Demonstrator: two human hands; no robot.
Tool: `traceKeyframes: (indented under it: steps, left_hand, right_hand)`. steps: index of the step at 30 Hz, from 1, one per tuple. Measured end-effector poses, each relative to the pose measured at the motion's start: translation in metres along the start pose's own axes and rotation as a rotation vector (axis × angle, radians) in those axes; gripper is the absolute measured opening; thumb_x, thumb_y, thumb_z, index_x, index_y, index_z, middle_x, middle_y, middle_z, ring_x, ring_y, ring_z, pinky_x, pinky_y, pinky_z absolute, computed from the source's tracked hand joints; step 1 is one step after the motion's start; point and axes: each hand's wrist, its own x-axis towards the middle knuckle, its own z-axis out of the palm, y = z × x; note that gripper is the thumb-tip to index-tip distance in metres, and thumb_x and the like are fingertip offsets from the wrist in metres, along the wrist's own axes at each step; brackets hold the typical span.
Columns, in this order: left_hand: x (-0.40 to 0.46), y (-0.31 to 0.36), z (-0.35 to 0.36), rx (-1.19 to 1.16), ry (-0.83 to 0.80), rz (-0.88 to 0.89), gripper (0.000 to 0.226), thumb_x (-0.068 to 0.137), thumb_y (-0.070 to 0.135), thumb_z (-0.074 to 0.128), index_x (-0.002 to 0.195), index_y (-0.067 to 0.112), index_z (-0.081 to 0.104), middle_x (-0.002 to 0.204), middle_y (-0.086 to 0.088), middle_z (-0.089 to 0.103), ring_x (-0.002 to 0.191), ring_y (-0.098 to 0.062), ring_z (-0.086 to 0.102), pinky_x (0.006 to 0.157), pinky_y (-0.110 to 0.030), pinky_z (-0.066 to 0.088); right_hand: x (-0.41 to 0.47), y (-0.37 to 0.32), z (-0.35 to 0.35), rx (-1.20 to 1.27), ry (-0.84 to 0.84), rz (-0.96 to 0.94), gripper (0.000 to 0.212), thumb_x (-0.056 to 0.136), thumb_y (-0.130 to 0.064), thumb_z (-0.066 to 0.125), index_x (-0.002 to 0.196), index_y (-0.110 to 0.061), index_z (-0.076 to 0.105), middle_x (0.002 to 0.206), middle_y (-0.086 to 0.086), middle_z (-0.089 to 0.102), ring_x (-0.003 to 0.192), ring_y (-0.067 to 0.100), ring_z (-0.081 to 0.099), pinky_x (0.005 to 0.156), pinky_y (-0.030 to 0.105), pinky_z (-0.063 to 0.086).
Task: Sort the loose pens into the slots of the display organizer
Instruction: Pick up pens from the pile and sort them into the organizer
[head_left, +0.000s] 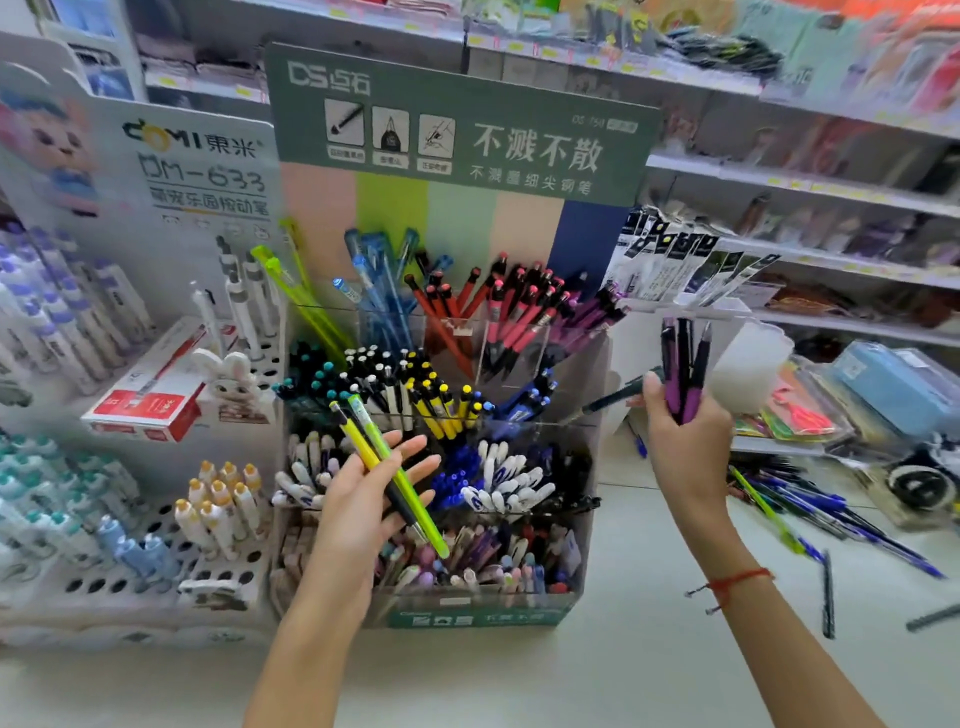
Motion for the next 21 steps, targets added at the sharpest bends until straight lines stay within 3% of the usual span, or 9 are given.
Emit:
traceKeyframes:
  steps: [2,5,9,12,15,17,21]
  left_hand:
    - [-0.001,0.000,-0.001,0.010,-0.001,0.000,0.019,0.101,0.010,0.043,0.111,0.018,0.056,0.107,0.003,0.071,0.094,-0.014,0.070,0.076,-0.034,0.054]
    - [-0.002,-0.001,-0.004,0.025,-0.007,-0.009,0.020,0.100,0.011,0.044,0.115,0.017,0.056,0.107,0.003,0.071,0.095,-0.014,0.070,0.077,-0.034,0.054]
    - [-0.003,0.000,-0.004,0.044,-0.026,-0.019,0.021,0.100,0.012,0.045,0.117,0.017,0.056,0.108,0.003,0.072,0.096,-0.015,0.070,0.079,-0.036,0.054]
    - [-0.003,-0.001,-0.002,0.041,-0.032,-0.019,0.022,0.100,0.012,0.044,0.118,0.016,0.055,0.108,0.003,0.072,0.097,-0.015,0.070,0.079,-0.036,0.054]
    - [-0.004,-0.002,0.002,0.028,-0.036,-0.035,0.021,0.100,0.011,0.044,0.116,0.016,0.056,0.106,0.002,0.072,0.095,-0.016,0.071,0.075,-0.034,0.056]
    - [-0.006,-0.004,0.005,0.013,-0.038,-0.050,0.019,0.100,0.010,0.044,0.114,0.016,0.057,0.106,0.002,0.072,0.094,-0.016,0.071,0.071,-0.031,0.057]
    - [-0.012,-0.010,0.015,-0.022,-0.047,-0.106,0.018,0.100,0.009,0.045,0.112,0.014,0.056,0.107,0.000,0.071,0.093,-0.016,0.071,0.072,-0.031,0.057]
  right_hand:
    - [0.001,0.003,0.006,-0.058,-0.161,0.046,0.042,0.092,-0.035,0.062,0.071,0.002,0.063,0.057,0.005,0.050,0.046,0.009,0.037,0.044,0.017,0.029]
    - [0.001,0.004,0.011,-0.089,-0.274,0.121,0.046,0.086,-0.037,0.069,0.071,0.006,0.062,0.048,-0.006,0.047,0.039,0.002,0.036,0.042,0.013,0.029]
    - [-0.002,0.004,0.008,0.013,-0.209,0.127,0.042,0.084,-0.038,0.071,0.081,0.002,0.061,0.065,0.011,0.048,0.054,0.016,0.038,0.052,0.026,0.032]
    - [-0.007,-0.002,0.000,0.053,-0.142,0.099,0.028,0.085,-0.036,0.070,0.072,-0.015,0.057,0.061,0.003,0.045,0.054,0.014,0.036,0.053,0.025,0.031]
    - [-0.015,-0.013,-0.007,0.089,-0.096,0.094,0.036,0.085,-0.035,0.070,0.064,-0.018,0.046,0.058,-0.003,0.034,0.052,0.012,0.031,0.052,0.023,0.029]
    - [-0.024,-0.022,-0.007,0.083,-0.226,0.109,0.040,0.086,-0.033,0.069,0.061,-0.016,0.042,0.055,-0.005,0.033,0.044,0.005,0.029,0.046,0.016,0.029]
    - [-0.056,-0.031,0.010,0.084,-0.748,0.236,0.029,0.086,-0.031,0.067,0.073,-0.009,0.054,0.057,-0.005,0.045,0.038,-0.001,0.036,0.041,0.010,0.034]
